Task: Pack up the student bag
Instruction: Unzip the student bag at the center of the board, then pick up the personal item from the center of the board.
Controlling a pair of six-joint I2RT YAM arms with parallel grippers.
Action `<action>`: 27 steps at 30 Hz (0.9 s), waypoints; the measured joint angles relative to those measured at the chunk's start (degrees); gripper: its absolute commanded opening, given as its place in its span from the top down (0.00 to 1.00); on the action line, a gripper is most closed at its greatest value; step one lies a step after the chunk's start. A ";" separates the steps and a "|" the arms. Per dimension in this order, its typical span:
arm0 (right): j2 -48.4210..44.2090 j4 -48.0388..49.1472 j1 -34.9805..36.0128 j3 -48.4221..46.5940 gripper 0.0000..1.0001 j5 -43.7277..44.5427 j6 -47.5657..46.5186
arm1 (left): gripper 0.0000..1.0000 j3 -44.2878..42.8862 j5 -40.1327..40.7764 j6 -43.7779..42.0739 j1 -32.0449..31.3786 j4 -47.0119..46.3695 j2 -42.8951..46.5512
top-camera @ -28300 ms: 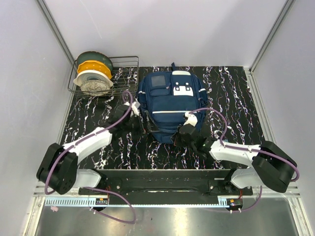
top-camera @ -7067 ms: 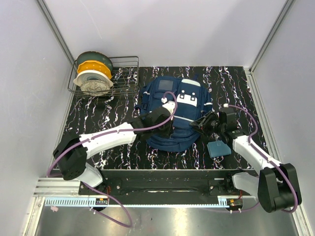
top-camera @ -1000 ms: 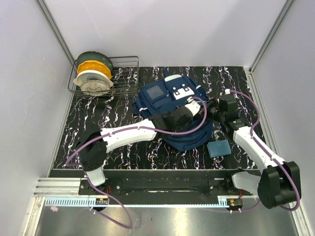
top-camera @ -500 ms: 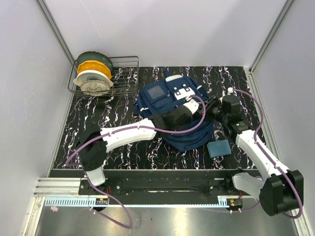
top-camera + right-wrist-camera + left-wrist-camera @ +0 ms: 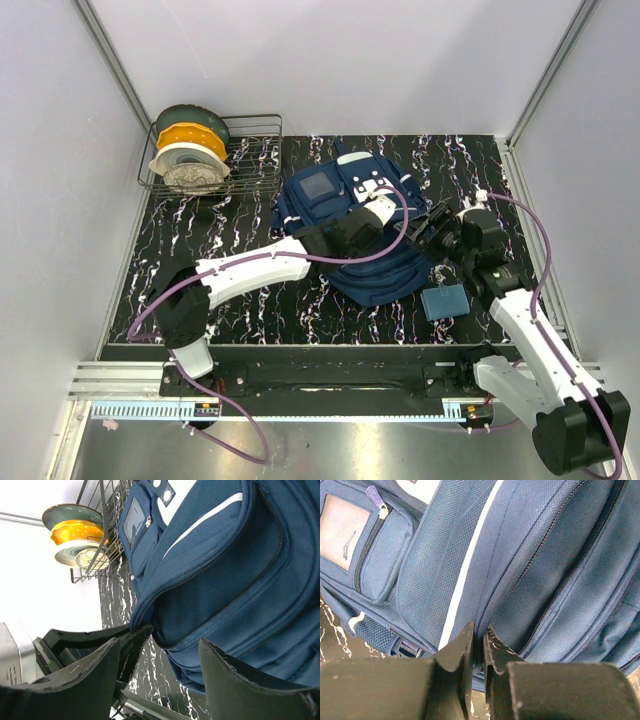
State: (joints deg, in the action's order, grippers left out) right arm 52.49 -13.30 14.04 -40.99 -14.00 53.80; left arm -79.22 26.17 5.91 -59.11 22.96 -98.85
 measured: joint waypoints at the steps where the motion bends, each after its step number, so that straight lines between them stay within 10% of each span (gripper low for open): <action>1: -1.11 -0.39 -0.02 0.44 0.29 0.17 -0.13 | 1.00 0.11 -0.22 0.07 0.11 -0.07 0.09; 27: -19.04 -39.43 -0.17 -1.01 0.02 30.99 3.41 | 1.00 0.13 -3.37 0.15 0.90 0.31 0.15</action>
State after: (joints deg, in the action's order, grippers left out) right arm 33.45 -52.73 13.87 -42.00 16.99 57.21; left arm -79.09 22.81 6.07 -58.22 23.27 -98.70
